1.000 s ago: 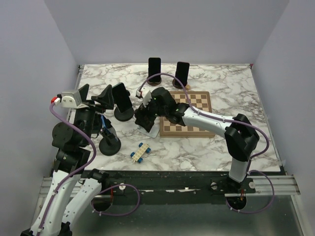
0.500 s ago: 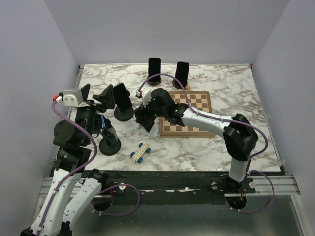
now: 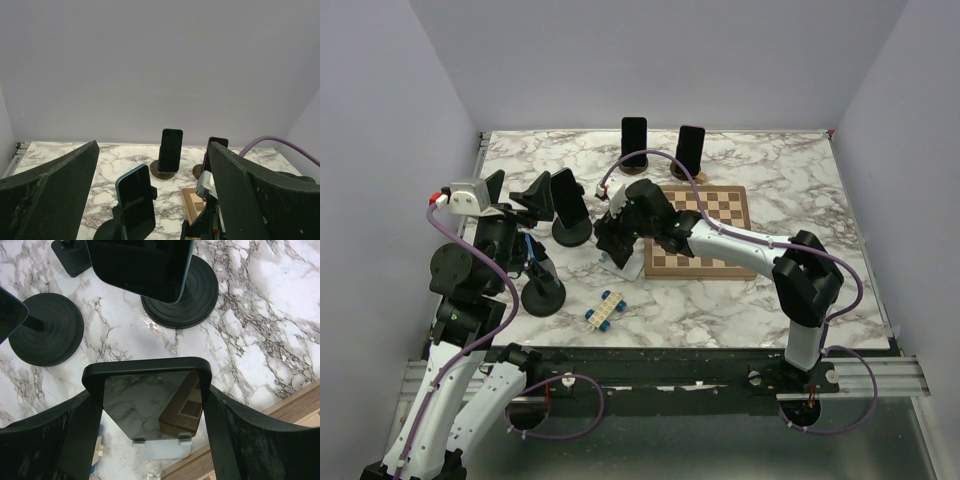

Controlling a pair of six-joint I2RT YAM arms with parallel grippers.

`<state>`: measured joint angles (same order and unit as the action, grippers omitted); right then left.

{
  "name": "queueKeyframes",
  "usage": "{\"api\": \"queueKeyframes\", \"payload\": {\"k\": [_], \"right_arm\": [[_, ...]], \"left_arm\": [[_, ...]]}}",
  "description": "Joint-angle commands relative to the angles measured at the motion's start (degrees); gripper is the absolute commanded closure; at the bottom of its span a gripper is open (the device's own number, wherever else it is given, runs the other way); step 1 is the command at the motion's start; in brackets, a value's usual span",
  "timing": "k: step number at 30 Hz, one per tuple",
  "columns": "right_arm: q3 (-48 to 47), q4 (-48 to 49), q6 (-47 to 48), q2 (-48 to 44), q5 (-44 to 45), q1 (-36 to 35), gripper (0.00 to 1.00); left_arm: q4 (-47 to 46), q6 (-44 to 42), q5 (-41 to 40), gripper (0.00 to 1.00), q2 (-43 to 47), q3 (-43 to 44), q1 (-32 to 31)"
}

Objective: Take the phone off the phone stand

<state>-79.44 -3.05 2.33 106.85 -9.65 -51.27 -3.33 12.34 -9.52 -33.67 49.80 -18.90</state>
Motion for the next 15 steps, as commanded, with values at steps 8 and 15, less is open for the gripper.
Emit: {"api": "queueKeyframes", "payload": {"k": [8, 15], "right_arm": [[-1.64, -2.66, -3.79, -4.29, 3.15, -0.29, 0.52], [-2.14, -3.73, -5.98, -8.40, 3.15, -0.24, 0.65]], "left_arm": [[-0.11, 0.67, 1.43, 0.01, -0.30, -0.32, -0.35], [-0.03, 0.76, 1.70, 0.01, -0.56, -0.23, -0.34]]}}
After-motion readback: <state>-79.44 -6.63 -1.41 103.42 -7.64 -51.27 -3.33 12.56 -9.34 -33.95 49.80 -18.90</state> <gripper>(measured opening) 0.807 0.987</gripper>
